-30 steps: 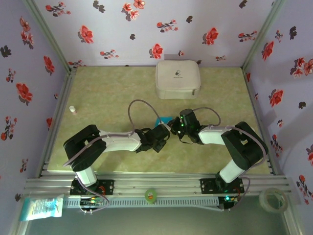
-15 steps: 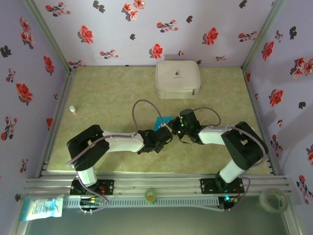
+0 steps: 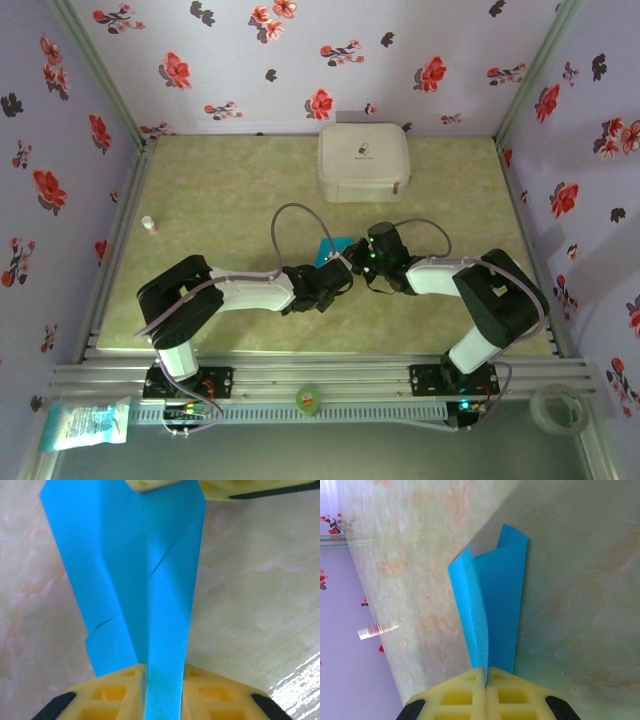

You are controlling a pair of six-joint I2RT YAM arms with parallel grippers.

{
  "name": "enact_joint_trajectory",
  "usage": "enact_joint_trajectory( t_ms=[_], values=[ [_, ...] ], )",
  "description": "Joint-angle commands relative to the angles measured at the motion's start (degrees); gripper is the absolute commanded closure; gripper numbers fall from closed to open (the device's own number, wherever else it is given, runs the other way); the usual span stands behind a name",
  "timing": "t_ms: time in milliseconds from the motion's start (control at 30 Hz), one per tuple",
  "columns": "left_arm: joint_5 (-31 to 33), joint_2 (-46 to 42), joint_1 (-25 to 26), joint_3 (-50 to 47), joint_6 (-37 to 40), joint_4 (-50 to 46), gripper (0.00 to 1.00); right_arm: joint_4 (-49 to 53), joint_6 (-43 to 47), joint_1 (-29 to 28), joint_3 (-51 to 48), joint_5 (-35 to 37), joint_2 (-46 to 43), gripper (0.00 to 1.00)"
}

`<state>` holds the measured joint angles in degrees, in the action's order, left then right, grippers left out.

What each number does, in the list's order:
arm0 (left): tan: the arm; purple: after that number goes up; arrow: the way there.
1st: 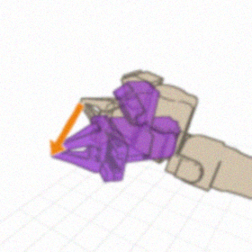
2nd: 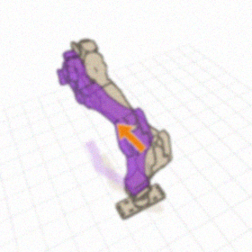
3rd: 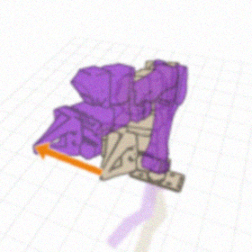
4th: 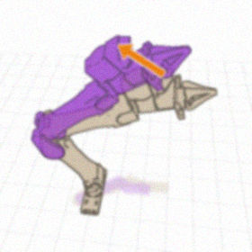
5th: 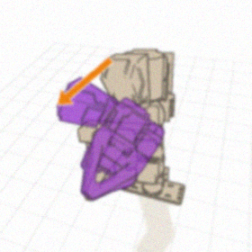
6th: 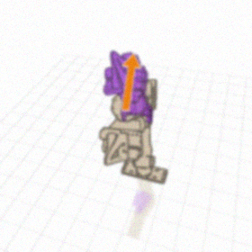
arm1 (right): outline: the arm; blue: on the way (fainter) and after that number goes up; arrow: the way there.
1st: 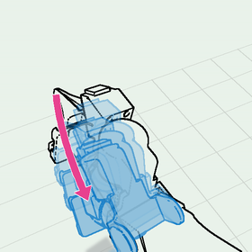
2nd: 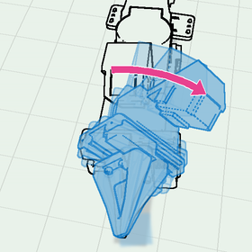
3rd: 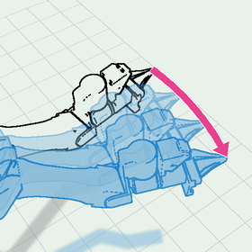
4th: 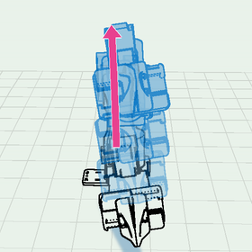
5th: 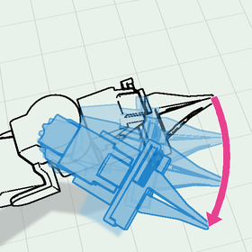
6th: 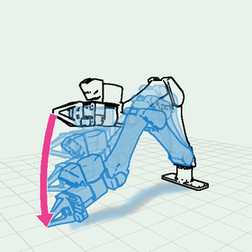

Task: Fold a paper plane with a square sheet of paper (pick it up from the middle)
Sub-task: Fold the wing for the fifth time at the center of the table.

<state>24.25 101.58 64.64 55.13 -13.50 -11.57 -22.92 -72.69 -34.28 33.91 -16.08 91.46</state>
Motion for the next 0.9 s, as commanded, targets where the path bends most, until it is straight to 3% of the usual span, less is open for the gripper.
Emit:
enact_joint_trajectory(
  t_ms=[0,133,433,867],
  values=[
    [2.16,-0.51,0.48,0.50,1.02,0.32,0.80,-0.02,-0.69,-0.43,-0.02,0.52,-1.63,0.95],
    [2.41,-0.61,0.49,0.41,1.13,0.24,0.83,0.38,-0.54,-0.43,0.06,0.52,-1.77,0.95],
    [3.04,-0.90,0.48,-0.03,1.67,0.21,0.76,0.50,-0.44,-0.47,0.16,0.37,-1.81,0.96],
    [3.00,-1.71,0.48,-0.62,1.76,0.50,0.93,0.60,-0.40,-0.44,0.01,0.45,-1.94,0.94]
  ],
)
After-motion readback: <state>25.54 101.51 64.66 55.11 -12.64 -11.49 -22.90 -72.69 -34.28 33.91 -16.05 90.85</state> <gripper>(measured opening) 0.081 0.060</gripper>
